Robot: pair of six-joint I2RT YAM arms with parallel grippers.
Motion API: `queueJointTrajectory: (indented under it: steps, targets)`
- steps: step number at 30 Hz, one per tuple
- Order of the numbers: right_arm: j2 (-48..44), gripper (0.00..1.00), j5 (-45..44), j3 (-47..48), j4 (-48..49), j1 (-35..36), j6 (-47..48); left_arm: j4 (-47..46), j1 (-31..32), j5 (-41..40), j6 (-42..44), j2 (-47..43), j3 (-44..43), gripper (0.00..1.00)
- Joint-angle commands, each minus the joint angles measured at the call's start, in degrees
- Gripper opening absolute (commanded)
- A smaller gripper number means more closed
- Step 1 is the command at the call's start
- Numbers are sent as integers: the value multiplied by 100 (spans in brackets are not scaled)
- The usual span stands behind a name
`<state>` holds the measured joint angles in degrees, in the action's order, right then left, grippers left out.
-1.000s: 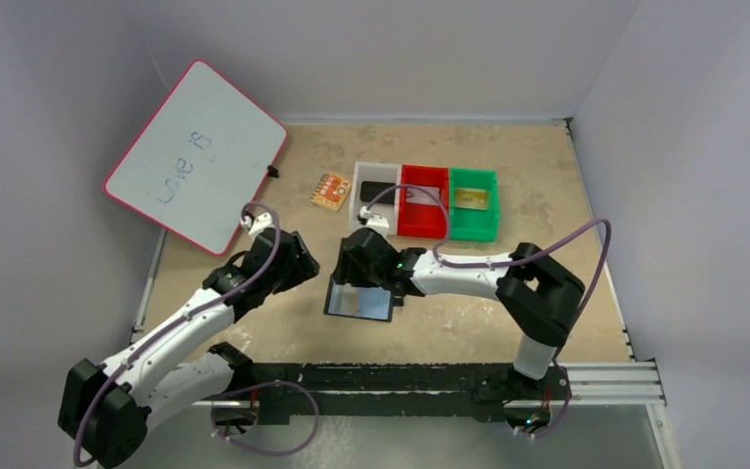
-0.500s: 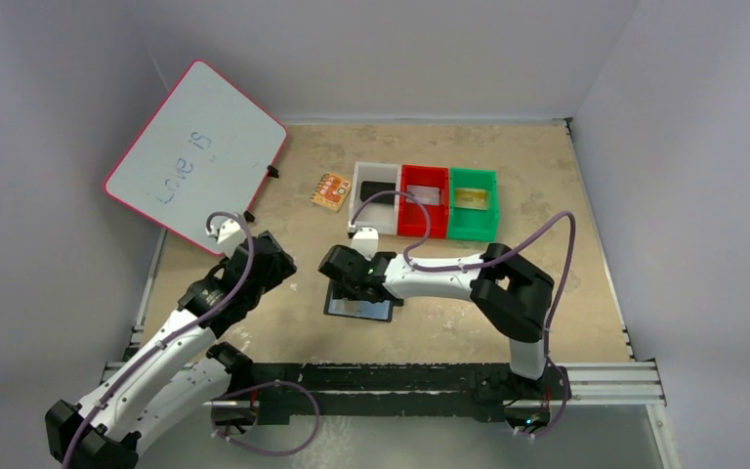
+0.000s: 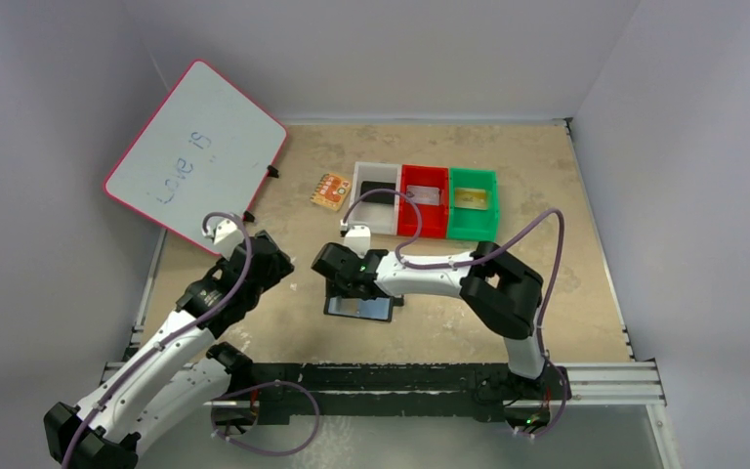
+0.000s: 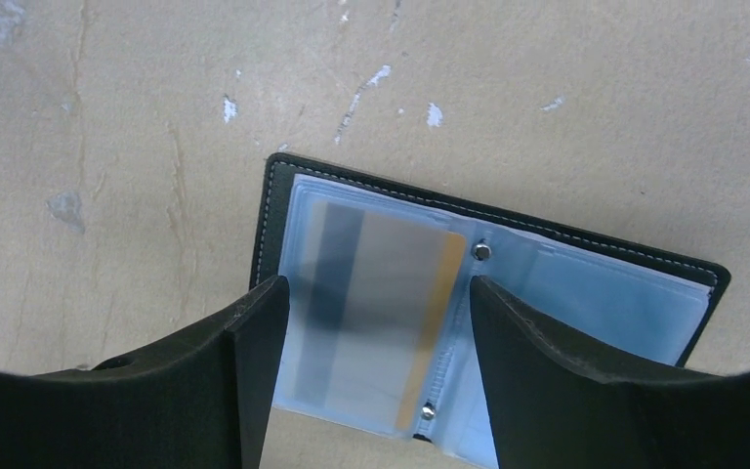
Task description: Take the credit cards out of the card holder
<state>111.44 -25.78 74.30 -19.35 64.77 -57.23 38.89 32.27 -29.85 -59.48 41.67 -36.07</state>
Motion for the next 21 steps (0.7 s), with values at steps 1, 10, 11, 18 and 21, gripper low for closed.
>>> queueJointTrajectory:
  steps: [1, 10, 11, 18, 21]
  targets:
    - [285, 70, 13, 332, -148, 9, 127, -116, -26, -148, -105, 3, -222, 65]
    - [282, 39, 103, 158, -257, 4, 2, -134, -22, -93, -70, 0, -143, 65]
    - [268, 36, 135, 141, -211, 3, 21, -143, -21, -73, -56, 21, -145, 65]
    - [169, 3, 458, -110, 254, -114, 177, -301, -24, 191, 43, 241, -135, 65]
    - [10, 0, 678, -398, 617, -243, 169, -494, -21, 476, 175, 362, -86, 65]
